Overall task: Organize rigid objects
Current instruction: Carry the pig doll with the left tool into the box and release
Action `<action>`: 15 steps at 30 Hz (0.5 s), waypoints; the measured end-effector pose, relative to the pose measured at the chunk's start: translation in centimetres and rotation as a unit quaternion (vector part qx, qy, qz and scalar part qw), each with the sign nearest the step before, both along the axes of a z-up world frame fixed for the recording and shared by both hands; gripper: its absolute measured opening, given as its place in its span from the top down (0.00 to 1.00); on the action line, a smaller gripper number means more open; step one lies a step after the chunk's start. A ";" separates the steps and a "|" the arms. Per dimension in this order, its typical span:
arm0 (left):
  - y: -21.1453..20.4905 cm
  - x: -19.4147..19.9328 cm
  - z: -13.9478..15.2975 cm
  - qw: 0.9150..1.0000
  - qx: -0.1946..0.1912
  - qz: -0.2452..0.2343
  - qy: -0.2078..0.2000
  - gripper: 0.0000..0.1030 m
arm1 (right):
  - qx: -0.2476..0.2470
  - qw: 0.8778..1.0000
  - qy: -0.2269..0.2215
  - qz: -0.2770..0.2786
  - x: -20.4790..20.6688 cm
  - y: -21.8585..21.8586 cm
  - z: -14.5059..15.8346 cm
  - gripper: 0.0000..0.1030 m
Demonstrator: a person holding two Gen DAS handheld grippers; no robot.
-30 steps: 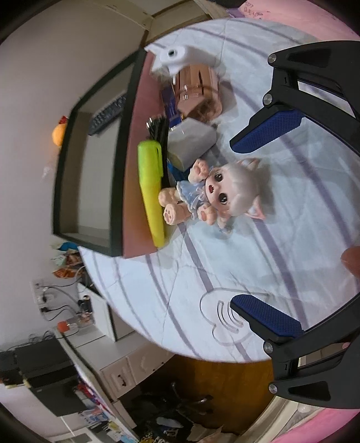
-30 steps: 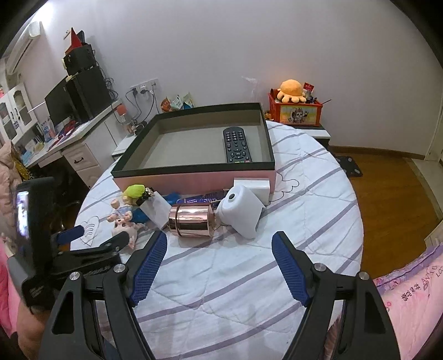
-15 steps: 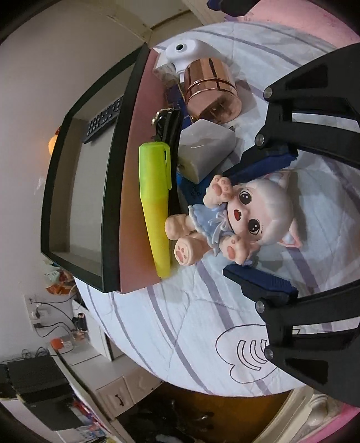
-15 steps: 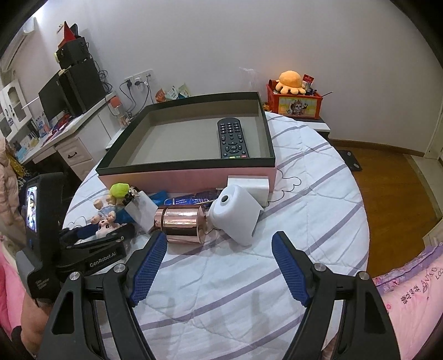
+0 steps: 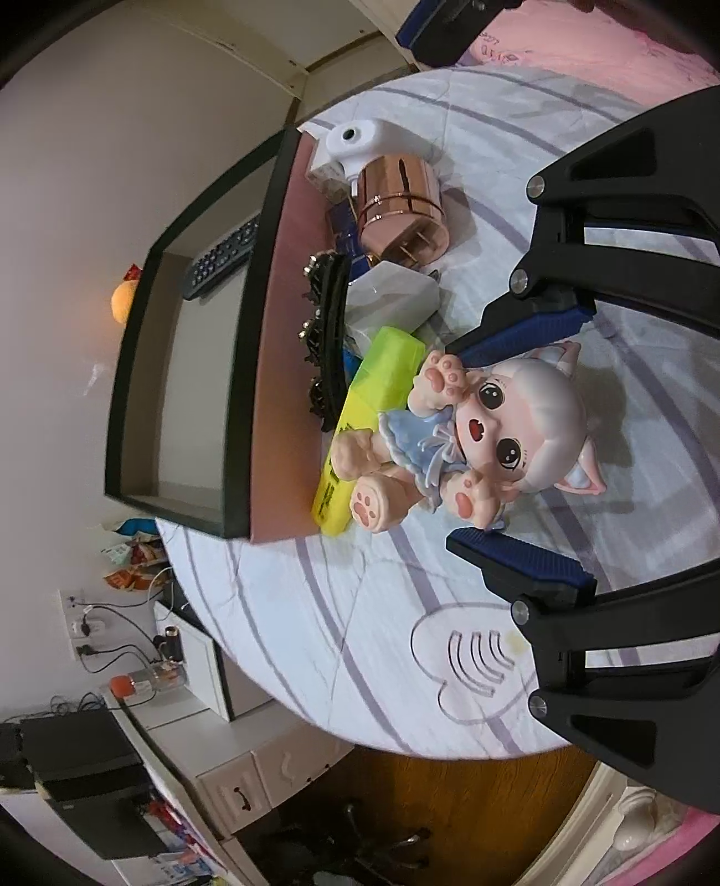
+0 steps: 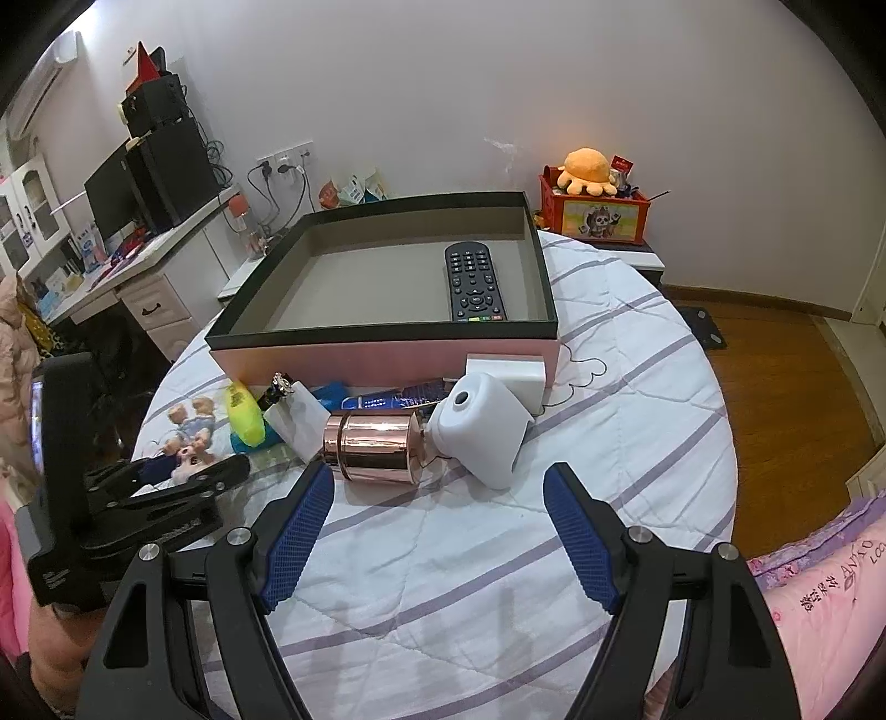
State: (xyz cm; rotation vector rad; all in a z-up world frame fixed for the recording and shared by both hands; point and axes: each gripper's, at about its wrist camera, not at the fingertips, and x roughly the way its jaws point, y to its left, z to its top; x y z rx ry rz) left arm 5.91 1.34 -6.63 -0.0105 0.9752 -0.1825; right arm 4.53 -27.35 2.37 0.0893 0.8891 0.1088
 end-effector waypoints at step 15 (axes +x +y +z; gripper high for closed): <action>-2.4 4.5 7.5 0.997 -0.011 -0.024 -0.072 0.40 | 0.014 1.000 -0.016 -0.008 0.6 -0.8 0.9 0.23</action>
